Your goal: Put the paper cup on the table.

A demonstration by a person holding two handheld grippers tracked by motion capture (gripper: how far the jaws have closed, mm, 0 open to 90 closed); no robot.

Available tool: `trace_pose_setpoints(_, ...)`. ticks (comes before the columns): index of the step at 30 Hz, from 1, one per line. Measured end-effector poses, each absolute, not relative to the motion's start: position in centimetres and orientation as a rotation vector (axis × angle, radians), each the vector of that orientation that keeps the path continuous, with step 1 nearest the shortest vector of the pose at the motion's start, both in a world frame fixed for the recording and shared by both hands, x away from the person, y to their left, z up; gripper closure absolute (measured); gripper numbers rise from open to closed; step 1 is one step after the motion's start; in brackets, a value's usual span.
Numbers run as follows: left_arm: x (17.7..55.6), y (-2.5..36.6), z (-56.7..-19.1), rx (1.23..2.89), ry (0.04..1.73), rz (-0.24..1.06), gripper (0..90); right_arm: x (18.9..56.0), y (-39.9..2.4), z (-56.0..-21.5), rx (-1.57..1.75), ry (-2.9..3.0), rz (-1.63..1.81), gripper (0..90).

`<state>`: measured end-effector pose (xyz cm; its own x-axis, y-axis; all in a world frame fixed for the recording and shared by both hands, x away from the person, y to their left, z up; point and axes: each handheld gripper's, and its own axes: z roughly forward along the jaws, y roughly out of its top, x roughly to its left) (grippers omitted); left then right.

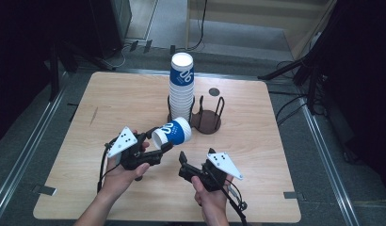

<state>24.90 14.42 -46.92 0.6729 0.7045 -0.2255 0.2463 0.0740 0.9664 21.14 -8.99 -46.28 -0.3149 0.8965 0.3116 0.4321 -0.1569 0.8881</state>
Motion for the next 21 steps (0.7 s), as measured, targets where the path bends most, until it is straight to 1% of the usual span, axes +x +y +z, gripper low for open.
trace_pose_setpoints(7,24.6,14.3,-47.3,1.49,0.827,0.425,29.3,21.3,-8.5,-46.3,1.582,1.657,1.532,4.4)
trace_pose_setpoints(16,24.7,13.5,-47.9,1.484,0.815,0.42,29.3,21.9,-8.5,-45.9,1.852,1.517,1.641,4.4)
trace_pose_setpoints(21,24.7,13.3,-48.0,1.479,0.805,0.438,29.3,22.0,-8.2,-46.0,1.959,1.46,1.699,4.8)
